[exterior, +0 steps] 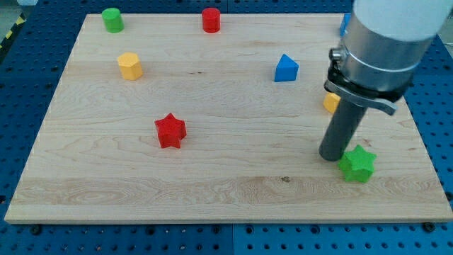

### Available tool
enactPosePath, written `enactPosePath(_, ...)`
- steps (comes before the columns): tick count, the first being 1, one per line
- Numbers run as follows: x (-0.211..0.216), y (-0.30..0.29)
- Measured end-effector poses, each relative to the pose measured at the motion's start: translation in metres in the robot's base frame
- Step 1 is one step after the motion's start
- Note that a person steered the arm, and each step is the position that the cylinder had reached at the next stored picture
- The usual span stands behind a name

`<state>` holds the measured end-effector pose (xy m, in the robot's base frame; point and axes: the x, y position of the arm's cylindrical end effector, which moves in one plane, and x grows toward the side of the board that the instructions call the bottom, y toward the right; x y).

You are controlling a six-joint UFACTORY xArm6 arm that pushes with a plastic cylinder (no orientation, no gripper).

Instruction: Move the blue triangle to the center right

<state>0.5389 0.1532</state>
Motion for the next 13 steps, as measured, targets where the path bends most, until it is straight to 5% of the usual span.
enactPosePath(3,0.012,0.061)
enactPosePath(7,-0.198,-0.191)
enactPosePath(10,-0.219,-0.3)
enactPosePath(13,-0.205,-0.307)
